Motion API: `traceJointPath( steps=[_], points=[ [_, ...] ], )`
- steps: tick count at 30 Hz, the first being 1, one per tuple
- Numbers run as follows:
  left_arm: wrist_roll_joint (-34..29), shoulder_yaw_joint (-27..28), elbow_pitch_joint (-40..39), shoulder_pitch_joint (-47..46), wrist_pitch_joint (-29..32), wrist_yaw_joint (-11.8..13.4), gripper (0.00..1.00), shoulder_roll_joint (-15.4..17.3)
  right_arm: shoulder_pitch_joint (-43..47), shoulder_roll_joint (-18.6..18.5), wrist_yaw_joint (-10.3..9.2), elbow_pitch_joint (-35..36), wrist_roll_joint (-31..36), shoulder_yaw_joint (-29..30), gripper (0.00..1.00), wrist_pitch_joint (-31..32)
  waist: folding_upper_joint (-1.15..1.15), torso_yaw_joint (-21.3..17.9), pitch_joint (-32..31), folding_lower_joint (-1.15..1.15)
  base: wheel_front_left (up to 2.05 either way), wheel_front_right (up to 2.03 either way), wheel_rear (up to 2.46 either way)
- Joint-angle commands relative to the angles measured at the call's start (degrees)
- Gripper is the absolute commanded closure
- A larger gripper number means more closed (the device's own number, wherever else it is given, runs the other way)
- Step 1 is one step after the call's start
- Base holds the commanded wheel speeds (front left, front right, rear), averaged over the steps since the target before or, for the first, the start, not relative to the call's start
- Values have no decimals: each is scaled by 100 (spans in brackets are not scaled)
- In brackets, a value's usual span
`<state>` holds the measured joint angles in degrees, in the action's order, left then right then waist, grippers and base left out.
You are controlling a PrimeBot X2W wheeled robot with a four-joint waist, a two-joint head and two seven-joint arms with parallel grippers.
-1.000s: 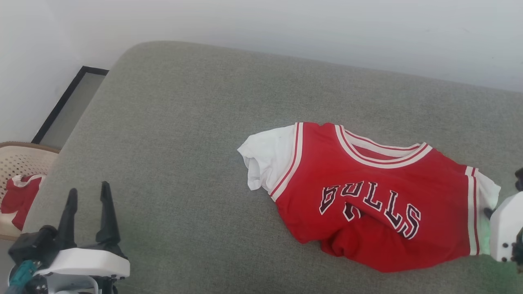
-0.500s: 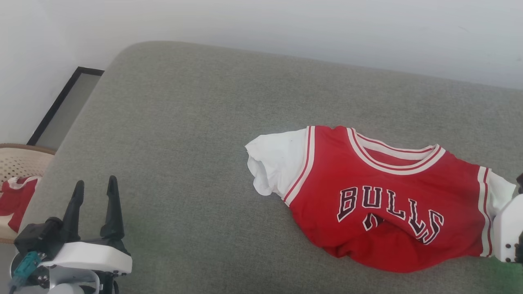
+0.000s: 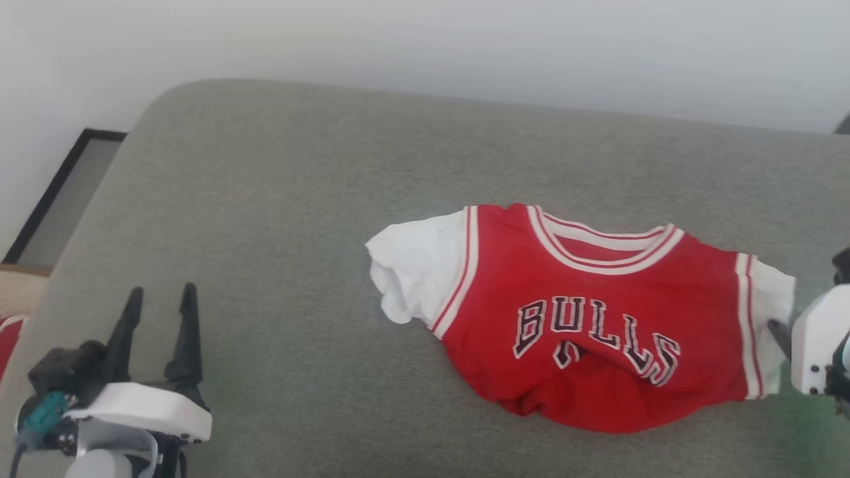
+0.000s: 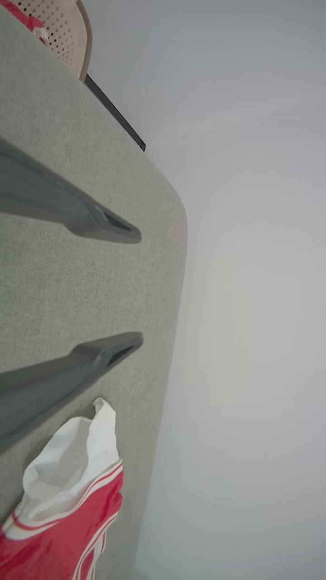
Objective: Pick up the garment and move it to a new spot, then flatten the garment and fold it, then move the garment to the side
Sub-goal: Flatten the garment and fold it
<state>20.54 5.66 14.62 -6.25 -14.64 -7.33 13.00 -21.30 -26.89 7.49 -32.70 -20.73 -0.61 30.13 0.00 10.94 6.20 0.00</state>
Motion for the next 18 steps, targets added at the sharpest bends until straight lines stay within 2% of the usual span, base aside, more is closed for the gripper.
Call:
traceJointPath(
  steps=[1,6,10,18],
  points=[
    [31,-45,10,-62,31,-14,0,24,-27,19,0,49,-25,-6,0,-46,0,-85,-29,0,0,0,0],
    [329,-372,-38,-308,479,-14,0,372,78,112,0,483,15,209,0,-375,0,-371,-90,0,0,0,0],
    [677,-702,-170,-566,1101,-14,0,689,169,389,0,933,167,480,0,-838,0,-646,-139,0,0,0,0],
    [1494,-1148,-199,-1281,2943,-14,0,1197,355,1145,0,1797,673,944,0,-1631,0,-1200,-144,0,0,0,0]
  ],
)
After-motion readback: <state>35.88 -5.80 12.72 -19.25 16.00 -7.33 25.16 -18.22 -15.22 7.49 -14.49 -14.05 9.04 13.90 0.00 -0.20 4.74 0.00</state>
